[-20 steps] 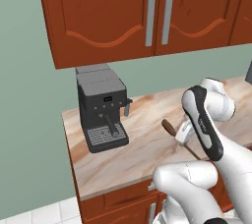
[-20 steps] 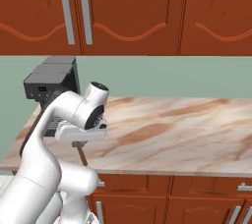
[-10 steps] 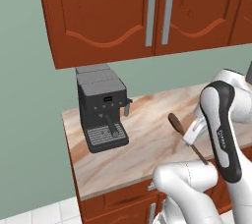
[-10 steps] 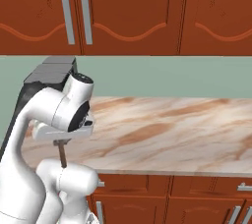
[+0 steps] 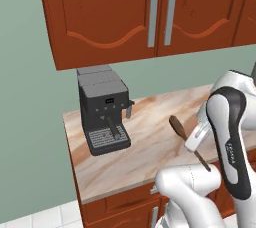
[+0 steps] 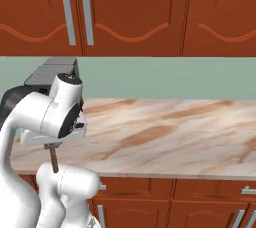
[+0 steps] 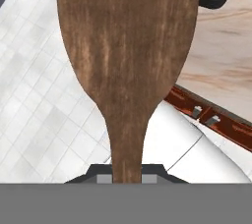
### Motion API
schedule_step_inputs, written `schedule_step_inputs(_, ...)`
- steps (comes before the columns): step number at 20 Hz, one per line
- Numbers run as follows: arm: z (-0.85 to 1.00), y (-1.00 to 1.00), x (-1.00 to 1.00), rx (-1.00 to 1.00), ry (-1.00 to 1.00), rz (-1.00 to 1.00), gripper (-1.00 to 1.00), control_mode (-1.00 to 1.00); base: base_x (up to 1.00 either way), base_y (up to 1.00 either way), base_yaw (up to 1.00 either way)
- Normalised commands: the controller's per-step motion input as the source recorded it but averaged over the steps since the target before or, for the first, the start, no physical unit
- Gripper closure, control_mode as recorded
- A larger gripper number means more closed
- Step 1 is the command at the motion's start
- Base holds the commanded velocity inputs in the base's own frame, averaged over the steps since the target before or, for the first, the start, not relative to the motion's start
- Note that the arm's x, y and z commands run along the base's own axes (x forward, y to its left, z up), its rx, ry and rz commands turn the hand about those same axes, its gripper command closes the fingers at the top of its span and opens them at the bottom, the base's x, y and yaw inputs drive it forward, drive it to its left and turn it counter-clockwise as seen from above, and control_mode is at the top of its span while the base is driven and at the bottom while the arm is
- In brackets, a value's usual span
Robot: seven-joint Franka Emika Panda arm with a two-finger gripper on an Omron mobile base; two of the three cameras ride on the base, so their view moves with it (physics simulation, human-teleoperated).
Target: Take the fork and place it on the left side of the plate. Then take the spoon and place it on the right side of the plate. Make sure they're directly next to the plate.
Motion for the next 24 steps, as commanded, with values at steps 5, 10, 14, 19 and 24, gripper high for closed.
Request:
schedule_step_inputs(5, 0.20, 0.10, -0.66, 0.00, -0.20, 0.00, 1.00, -1.00, 0.00, 0.00, 0.00)
schedule_step_inputs(10, 0.08, 0.14, -0.29, 0.00, -0.08, 0.00, 1.00, 1.00, -0.48, 0.26, -0.02)
schedule_step_inputs(14, 0.00, 0.00, 0.00, 0.00, 0.00, 0.00, 1.00, 1.00, -0.86, 0.53, -0.03)
schedule_step_inputs(19, 0.00, 0.00, 0.00, 0.00, 0.00, 0.00, 1.00, 1.00, -0.87, 0.61, -0.04)
schedule_step_inputs(24, 0.00, 0.00, 0.00, 0.00, 0.00, 0.00, 1.00, 1.00, -0.94, 0.68, -0.06)
